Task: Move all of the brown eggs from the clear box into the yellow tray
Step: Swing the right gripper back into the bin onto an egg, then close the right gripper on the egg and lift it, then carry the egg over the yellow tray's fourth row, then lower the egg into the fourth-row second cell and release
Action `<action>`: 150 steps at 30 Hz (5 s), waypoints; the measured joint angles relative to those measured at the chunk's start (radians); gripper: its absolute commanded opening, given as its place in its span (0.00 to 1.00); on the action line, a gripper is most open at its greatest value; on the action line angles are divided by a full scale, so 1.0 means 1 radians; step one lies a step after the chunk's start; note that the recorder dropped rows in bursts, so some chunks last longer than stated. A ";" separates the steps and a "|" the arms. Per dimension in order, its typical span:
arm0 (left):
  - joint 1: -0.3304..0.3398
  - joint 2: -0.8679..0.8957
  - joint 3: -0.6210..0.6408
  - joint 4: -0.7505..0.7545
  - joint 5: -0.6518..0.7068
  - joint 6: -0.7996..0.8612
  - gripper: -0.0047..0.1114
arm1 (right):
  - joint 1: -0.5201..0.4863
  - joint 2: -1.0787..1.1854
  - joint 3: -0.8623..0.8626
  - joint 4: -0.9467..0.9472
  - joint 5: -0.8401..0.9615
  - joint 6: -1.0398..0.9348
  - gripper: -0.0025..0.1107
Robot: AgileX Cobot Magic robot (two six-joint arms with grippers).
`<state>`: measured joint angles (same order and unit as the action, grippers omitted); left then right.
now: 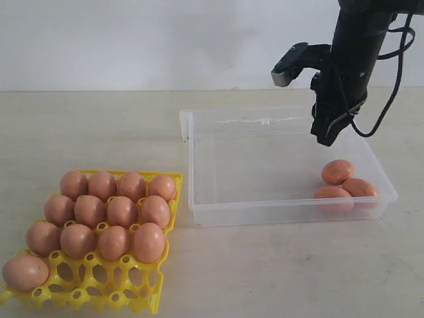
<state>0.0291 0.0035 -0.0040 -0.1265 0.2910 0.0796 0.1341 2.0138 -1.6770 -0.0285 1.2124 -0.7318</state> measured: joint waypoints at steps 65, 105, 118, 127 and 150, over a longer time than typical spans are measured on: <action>0.000 0.000 0.000 0.000 0.000 0.000 0.08 | -0.049 0.221 -0.006 -0.057 -0.074 -0.415 0.02; 0.000 0.000 0.000 0.000 0.000 0.000 0.08 | 0.700 -0.163 0.853 -0.578 -1.992 1.425 0.02; 0.000 0.000 0.000 0.000 0.000 0.000 0.08 | 0.772 0.046 0.712 -0.454 -2.025 1.346 0.02; 0.000 0.000 0.000 0.000 0.000 0.000 0.08 | 0.772 0.103 0.680 -0.450 -2.006 1.241 0.02; 0.000 0.000 0.000 0.000 0.000 0.000 0.08 | 0.772 0.108 0.635 -0.450 -1.874 0.978 0.39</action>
<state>0.0291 0.0035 -0.0040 -0.1265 0.2910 0.0796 0.9064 2.1214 -1.0423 -0.4781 -0.6613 0.2461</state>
